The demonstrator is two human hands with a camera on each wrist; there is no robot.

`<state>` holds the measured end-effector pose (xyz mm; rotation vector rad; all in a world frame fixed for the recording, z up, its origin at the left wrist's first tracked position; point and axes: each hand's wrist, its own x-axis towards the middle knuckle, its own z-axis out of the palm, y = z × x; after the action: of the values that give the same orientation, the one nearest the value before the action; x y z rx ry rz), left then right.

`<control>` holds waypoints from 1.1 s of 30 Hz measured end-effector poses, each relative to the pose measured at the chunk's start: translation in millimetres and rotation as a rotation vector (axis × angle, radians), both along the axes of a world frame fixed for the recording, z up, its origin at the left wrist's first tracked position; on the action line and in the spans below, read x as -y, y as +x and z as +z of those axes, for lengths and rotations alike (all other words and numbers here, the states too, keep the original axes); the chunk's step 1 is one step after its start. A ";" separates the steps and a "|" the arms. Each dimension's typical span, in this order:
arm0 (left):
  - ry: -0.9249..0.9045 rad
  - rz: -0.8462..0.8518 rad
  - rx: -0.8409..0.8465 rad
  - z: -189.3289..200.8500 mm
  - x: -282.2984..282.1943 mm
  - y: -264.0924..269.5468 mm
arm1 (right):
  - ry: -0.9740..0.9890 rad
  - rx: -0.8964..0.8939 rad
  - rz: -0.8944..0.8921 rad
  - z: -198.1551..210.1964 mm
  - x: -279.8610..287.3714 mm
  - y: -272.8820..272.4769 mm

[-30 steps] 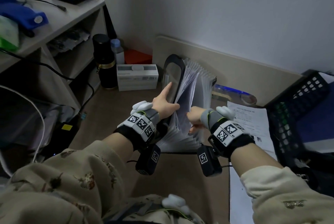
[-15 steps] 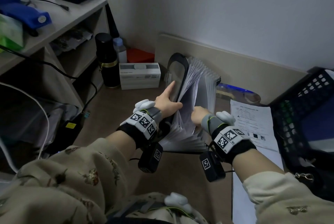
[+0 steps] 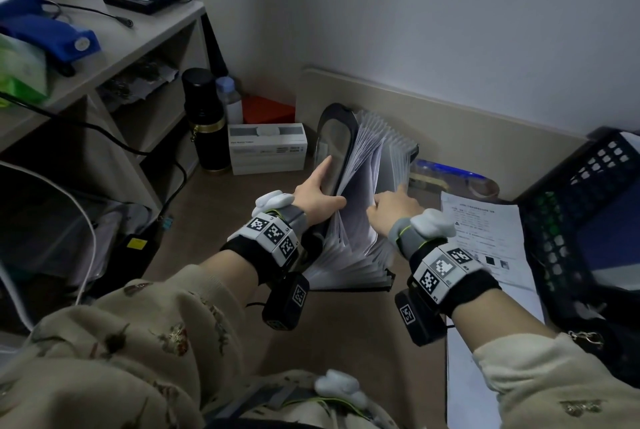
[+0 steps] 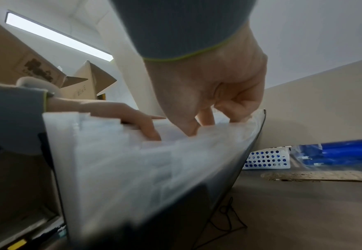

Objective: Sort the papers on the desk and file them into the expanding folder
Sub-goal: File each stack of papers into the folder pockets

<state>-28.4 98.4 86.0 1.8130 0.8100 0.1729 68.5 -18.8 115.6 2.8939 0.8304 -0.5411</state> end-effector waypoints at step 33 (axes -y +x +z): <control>0.079 0.022 0.040 -3.5 2.0 3.2 | 0.109 -0.322 0.212 9.6 -4.3 -25.7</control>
<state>-25.2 96.5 82.5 1.8687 0.8047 0.2581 42.7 -14.5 125.2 2.8021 1.2264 -0.9810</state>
